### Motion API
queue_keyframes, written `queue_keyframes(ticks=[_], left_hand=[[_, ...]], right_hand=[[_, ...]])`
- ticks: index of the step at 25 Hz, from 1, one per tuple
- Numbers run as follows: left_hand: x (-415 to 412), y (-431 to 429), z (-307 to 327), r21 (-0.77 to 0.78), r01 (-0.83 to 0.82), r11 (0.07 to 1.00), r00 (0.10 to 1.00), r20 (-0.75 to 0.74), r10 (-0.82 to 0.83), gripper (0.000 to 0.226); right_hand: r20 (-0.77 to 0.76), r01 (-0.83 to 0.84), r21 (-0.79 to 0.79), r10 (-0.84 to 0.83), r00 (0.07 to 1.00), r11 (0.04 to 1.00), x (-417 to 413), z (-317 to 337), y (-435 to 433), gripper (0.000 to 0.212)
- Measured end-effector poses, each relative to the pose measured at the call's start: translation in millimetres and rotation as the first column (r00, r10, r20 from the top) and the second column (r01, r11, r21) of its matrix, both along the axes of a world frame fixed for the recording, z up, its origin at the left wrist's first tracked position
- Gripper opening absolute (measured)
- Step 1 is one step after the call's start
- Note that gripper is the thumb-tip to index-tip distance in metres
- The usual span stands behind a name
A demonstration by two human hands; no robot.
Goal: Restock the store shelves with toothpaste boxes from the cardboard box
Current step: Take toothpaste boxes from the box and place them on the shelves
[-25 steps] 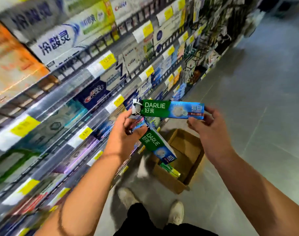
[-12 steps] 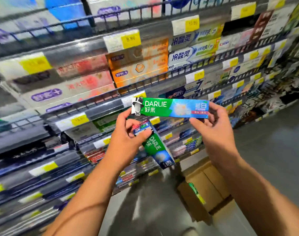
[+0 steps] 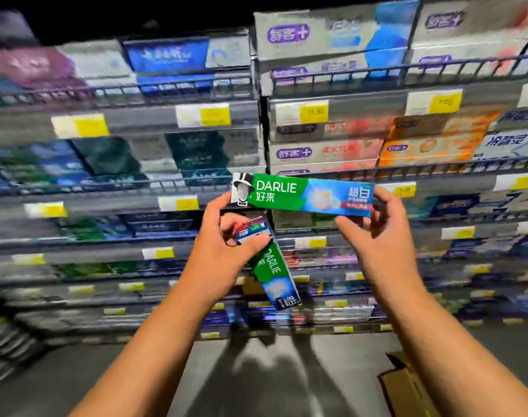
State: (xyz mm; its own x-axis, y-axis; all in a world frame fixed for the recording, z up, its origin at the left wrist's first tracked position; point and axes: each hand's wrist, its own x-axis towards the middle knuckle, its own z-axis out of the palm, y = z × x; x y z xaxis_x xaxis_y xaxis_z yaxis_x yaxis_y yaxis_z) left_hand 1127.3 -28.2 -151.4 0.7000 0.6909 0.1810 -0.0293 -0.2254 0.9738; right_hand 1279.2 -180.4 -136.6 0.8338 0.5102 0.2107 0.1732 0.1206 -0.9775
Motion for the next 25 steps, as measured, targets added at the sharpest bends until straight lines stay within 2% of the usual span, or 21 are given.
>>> queue_keyframes(ticks=[10, 15, 19, 25], left_hand=[[-116, 72, 35, 0.06, -0.323, 0.945, 0.946, 0.004, 0.323, 0.072], [-135, 110, 53, 0.073, -0.414, 0.907, 0.91, 0.027, 0.413, 0.077], [-145, 143, 68, 0.12, -0.485, 0.866, 0.874, 0.04, 0.484, 0.072], [-170, 190, 82, 0.136, -0.495, 0.859, 0.868, 0.035, 0.495, 0.077]], right_hand=[[0.103, -0.269, -0.023, 0.27, 0.957, 0.963, -73, 29, 124, 0.051], [0.148, -0.358, -0.002, 0.355, 0.923, 0.934, -83, 48, 181, 0.048], [0.109, -0.441, 0.051, 0.434, 0.894, 0.896, -85, 63, 223, 0.042], [0.137, -0.468, 0.05, 0.458, 0.878, 0.882, -104, 80, 274, 0.04]])
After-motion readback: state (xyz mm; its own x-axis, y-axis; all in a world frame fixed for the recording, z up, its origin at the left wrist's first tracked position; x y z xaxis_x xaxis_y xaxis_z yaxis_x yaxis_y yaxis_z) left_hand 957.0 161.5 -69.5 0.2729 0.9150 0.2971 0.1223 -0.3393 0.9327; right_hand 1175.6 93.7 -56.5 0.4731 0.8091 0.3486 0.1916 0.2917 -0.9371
